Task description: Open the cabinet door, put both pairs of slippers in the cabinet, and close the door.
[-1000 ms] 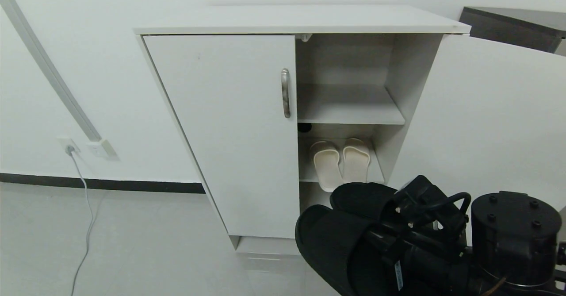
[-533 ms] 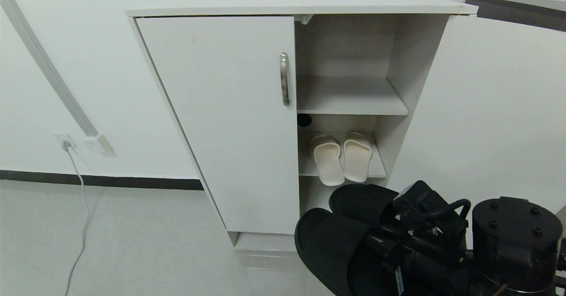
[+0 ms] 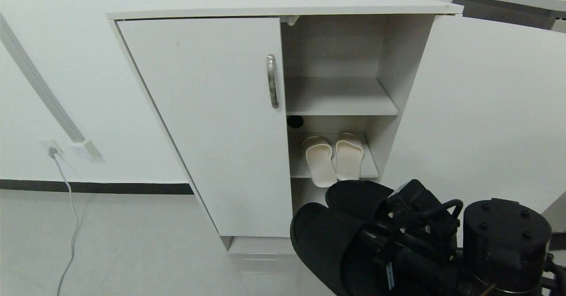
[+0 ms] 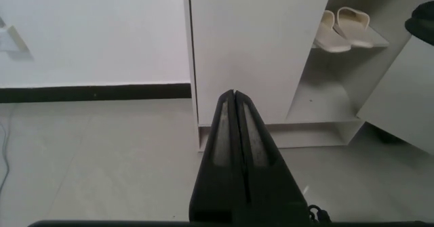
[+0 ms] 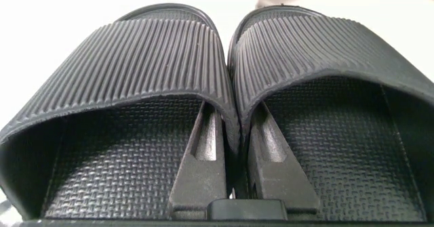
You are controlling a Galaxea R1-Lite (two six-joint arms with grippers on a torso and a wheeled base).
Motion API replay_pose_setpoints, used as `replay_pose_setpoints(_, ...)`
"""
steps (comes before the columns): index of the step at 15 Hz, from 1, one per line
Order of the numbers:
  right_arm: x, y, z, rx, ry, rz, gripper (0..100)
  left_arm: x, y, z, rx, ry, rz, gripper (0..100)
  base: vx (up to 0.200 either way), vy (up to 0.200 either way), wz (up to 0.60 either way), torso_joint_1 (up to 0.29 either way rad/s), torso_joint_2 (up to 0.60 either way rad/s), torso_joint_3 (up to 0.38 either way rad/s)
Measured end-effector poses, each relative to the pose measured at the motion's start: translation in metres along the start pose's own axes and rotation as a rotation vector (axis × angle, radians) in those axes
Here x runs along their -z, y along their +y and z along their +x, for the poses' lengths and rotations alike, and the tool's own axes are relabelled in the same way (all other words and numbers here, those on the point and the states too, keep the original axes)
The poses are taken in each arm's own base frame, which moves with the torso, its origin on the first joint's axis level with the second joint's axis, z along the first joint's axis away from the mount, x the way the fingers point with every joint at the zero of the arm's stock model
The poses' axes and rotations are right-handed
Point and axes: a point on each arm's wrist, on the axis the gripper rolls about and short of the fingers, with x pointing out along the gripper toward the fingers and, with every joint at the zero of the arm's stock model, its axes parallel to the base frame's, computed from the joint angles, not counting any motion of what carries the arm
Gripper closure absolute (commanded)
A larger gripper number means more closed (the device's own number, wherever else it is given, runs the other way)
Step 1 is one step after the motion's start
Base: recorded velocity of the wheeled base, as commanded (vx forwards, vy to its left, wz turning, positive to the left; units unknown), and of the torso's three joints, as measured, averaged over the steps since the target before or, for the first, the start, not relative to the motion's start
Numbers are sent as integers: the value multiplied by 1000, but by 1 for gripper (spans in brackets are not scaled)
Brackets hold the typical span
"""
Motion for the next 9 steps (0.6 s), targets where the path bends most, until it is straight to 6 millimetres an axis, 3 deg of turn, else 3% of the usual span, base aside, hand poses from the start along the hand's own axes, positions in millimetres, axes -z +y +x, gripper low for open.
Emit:
replay_pose_setpoints(4,-38,10,38,243,-90,97,100,0,0,0,0,0,1,100,0,0,0,0,0,0)
replay_pose_setpoints(6,-55,14,57,353,-33,133,100,0,0,0,0,0,0,100,0,0,0,0,0,0)
replay_pose_setpoints(9,-93,15,69,516,-2,173,100,0,0,0,0,0,0,100,0,0,0,0,0,0)
